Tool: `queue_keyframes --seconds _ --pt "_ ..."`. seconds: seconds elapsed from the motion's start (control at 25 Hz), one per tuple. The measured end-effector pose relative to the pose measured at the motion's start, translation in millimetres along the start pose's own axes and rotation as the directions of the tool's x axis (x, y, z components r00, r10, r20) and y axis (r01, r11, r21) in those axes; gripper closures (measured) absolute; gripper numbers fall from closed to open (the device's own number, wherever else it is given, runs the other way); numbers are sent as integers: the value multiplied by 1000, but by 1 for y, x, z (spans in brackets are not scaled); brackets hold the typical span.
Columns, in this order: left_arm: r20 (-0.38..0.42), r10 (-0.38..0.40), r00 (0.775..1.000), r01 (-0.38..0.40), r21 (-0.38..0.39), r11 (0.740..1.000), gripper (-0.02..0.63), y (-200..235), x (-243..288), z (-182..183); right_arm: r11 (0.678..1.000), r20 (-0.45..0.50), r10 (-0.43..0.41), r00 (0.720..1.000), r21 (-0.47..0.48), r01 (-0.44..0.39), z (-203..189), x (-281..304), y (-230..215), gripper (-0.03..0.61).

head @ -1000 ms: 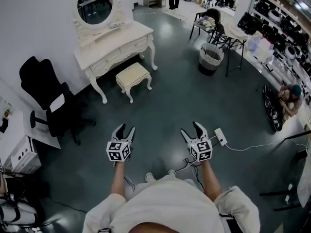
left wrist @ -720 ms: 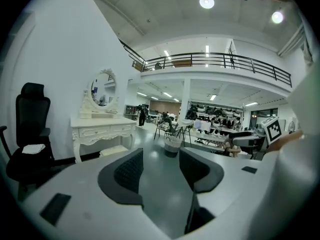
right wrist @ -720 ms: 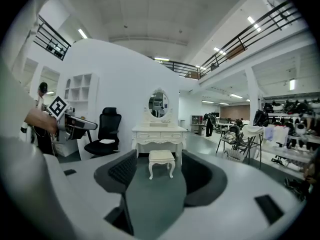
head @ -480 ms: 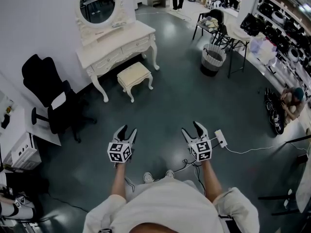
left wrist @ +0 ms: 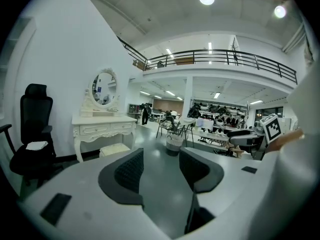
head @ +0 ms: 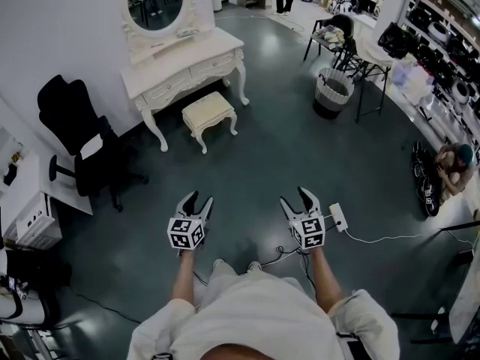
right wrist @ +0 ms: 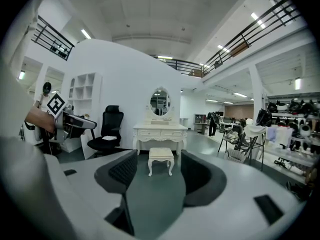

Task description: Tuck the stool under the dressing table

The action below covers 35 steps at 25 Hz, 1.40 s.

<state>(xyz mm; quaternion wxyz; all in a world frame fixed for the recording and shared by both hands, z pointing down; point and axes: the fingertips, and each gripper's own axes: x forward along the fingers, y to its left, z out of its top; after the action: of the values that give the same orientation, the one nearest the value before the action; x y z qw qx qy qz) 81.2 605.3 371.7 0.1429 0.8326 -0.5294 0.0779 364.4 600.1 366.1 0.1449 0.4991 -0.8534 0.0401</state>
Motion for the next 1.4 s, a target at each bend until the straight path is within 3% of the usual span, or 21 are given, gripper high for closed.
queue_keyframes --seconds 0.68,1.4 --pt "-27 22 999 -21 22 1000 410 15 54 2 1000 -4 -2 1000 -7 2 -4 42 -33 328" --pt "-12 -19 1000 20 1 1000 411 115 180 51 999 -21 -39 999 -37 38 43 187 -77 338"
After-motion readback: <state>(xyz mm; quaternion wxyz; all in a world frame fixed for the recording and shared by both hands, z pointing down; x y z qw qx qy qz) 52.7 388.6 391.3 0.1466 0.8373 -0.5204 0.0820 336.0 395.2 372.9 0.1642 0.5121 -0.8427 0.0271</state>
